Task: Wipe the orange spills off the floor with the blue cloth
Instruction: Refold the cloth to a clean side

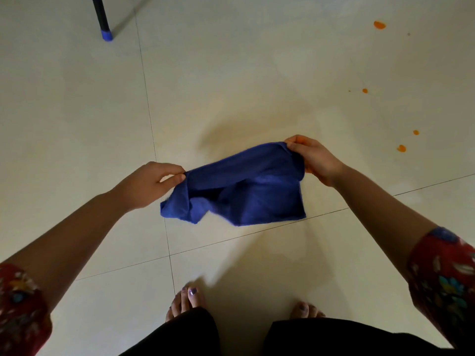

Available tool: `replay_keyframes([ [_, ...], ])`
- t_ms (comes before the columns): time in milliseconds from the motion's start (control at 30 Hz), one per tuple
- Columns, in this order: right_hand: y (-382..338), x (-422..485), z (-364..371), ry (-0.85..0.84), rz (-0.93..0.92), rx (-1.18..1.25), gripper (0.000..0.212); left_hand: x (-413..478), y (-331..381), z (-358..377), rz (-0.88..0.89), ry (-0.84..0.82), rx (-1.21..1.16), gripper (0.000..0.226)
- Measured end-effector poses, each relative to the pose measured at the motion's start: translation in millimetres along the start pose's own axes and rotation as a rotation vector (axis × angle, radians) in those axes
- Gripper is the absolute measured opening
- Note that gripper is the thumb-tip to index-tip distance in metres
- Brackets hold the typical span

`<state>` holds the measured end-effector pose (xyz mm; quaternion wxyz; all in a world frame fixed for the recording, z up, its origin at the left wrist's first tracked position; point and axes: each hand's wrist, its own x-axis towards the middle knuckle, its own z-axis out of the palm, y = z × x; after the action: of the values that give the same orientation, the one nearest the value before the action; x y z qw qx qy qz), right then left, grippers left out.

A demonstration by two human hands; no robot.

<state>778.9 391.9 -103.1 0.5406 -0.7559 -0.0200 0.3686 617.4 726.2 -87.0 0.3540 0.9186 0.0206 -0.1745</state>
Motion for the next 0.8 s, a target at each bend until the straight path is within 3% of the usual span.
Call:
replay_keyframes([
  [100,-12.2,11.0,0.2,0.058,0.041,0.135,0.020,10.3,2.8,0.5,-0.074,0.191,-0.164,0.025],
  [167,-11.4,18.3,5.1,0.220,0.110,0.321,0.035,22.7,-0.5,6.5,-0.233,0.408,-0.318,0.021],
  [200,-6.6,20.6,7.6,0.313,0.131,0.295,0.045,29.3,-6.0,10.3,-0.345,0.472,-0.373,0.026],
  [300,19.5,10.0,9.6,0.386,0.130,-0.423,0.063,30.2,-29.0,21.8,-0.629,0.353,-0.210,0.076],
  [333,28.5,3.3,10.6,0.374,0.126,-0.634,0.058,25.2,-36.6,26.5,-0.673,0.280,-0.121,0.080],
  [400,41.4,-5.6,13.6,0.317,0.106,-0.764,0.046,11.2,-44.1,37.9,-0.724,0.201,-0.033,0.074],
  [500,49.0,-3.8,19.3,0.272,0.064,-0.666,0.032,-2.1,-41.6,54.1,-0.742,0.122,0.138,0.059],
  [567,45.4,-1.5,20.9,0.281,0.044,-0.440,0.025,-6.2,-33.2,61.5,-0.721,0.167,0.159,0.036],
  [633,36.3,-4.9,21.6,0.262,0.033,-0.192,0.017,-8.2,-25.1,61.7,-0.684,0.326,-0.034,0.024],
  [700,26.6,-12.9,18.8,0.271,-0.031,-0.042,0.013,-13.3,-10.5,52.6,-0.652,0.536,-0.404,0.019],
  [800,15.4,-30.3,8.2,0.268,-0.166,0.205,0.026,-22.4,7.8,28.5,-0.493,0.748,-0.723,0.059],
])
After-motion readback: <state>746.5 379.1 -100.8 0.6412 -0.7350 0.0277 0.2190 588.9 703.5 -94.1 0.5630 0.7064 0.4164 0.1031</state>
